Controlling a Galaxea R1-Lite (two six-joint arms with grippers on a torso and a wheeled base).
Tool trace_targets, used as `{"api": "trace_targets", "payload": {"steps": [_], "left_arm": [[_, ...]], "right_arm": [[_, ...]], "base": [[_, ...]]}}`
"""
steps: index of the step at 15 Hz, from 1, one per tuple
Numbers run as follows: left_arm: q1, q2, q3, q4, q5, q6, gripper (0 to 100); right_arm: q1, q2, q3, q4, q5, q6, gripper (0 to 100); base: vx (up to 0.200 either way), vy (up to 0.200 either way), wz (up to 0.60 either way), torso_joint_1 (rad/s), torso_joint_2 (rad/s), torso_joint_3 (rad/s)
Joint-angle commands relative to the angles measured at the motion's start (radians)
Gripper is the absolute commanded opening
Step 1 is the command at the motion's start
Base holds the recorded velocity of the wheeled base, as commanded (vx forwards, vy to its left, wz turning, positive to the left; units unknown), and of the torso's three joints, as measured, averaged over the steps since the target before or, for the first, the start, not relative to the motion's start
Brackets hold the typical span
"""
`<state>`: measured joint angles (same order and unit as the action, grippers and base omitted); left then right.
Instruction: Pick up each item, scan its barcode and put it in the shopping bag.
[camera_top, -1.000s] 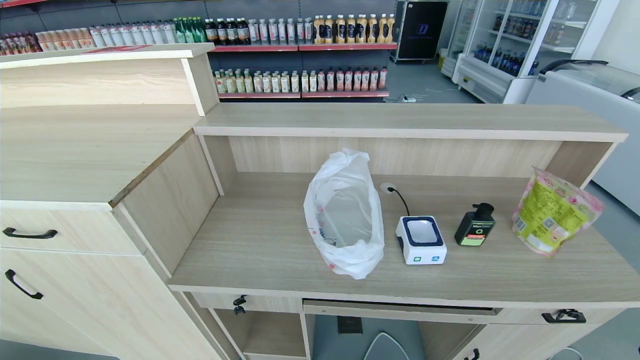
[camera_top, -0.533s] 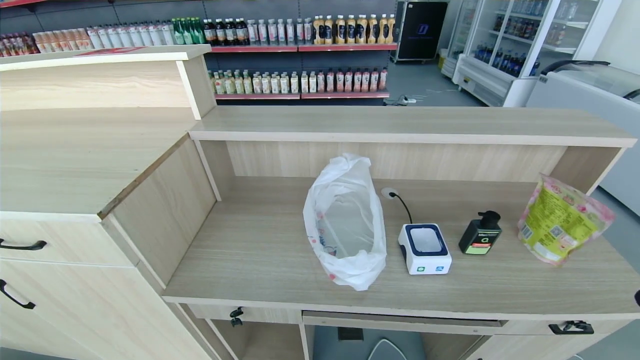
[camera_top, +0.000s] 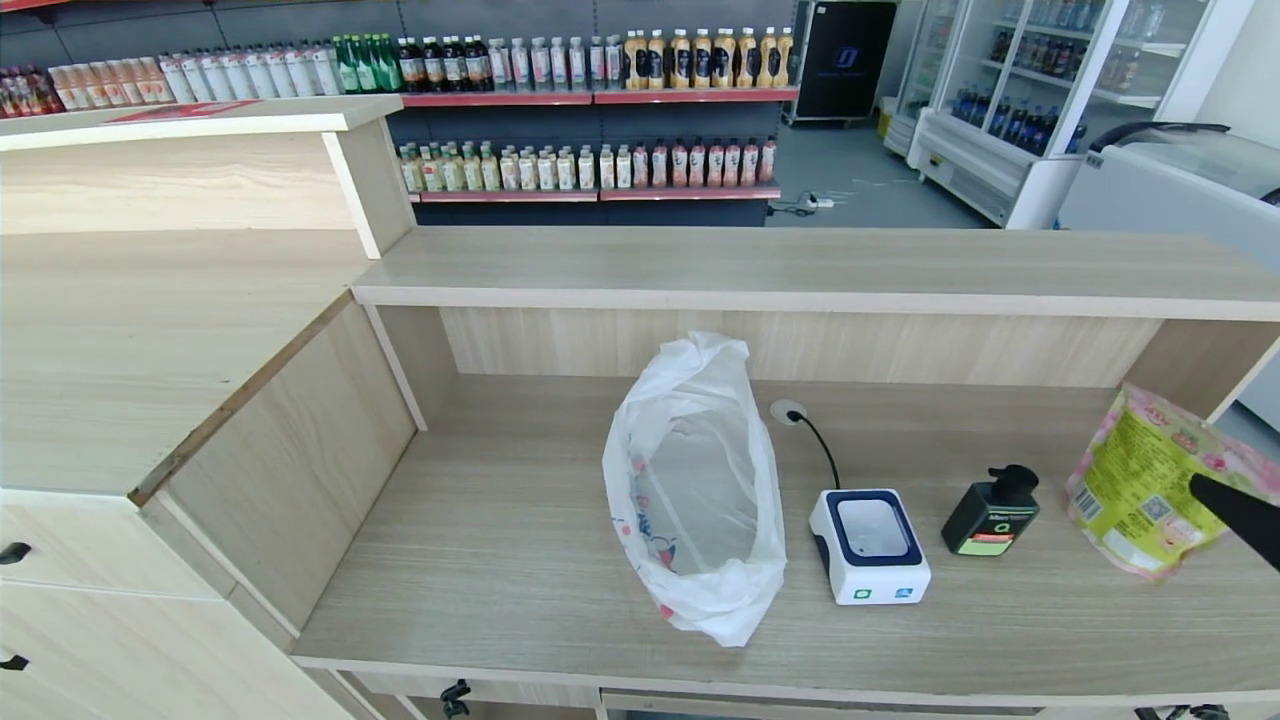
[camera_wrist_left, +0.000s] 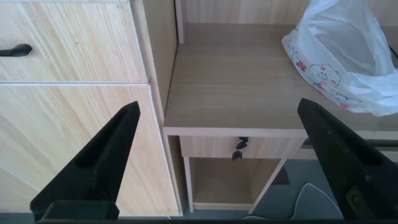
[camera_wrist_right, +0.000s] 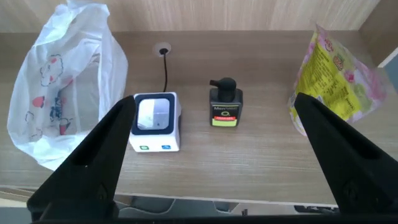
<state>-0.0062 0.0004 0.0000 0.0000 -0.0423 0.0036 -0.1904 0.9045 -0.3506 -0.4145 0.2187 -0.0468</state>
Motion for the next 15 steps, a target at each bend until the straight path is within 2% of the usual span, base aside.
{"api": "trace_targets", "payload": {"steps": [1, 5, 7, 9, 15], "left_arm": [[0.0, 0.001, 0.0, 0.0, 0.001, -0.001, 100], [0.0, 0.001, 0.0, 0.0, -0.001, -0.001, 100], [0.0, 0.001, 0.0, 0.0, -0.001, -0.001, 100], [0.0, 0.001, 0.0, 0.0, 0.001, -0.001, 100], [0.0, 0.001, 0.0, 0.0, -0.001, -0.001, 100]], "right_arm": [[-0.04, 0.16, -0.025, -0.004, 0.002, -0.033, 100], [-0.064, 0.298, -0.042, -0.041, 0.005, -0.125, 100], [-0.176, 0.409, -0.039, -0.161, 0.088, -0.16, 100], [-0.227, 0.424, -0.047, -0.17, 0.129, -0.162, 100], [-0.204, 0.533, -0.039, -0.15, 0.137, -0.183, 100]], "base": [[0.0, 0.0, 0.0, 0.0, 0.0, 0.0], [0.0, 0.0, 0.0, 0.0, 0.0, 0.0], [0.0, 0.0, 0.0, 0.0, 0.0, 0.0], [0.0, 0.0, 0.0, 0.0, 0.0, 0.0], [0.0, 0.0, 0.0, 0.0, 0.0, 0.0]]}}
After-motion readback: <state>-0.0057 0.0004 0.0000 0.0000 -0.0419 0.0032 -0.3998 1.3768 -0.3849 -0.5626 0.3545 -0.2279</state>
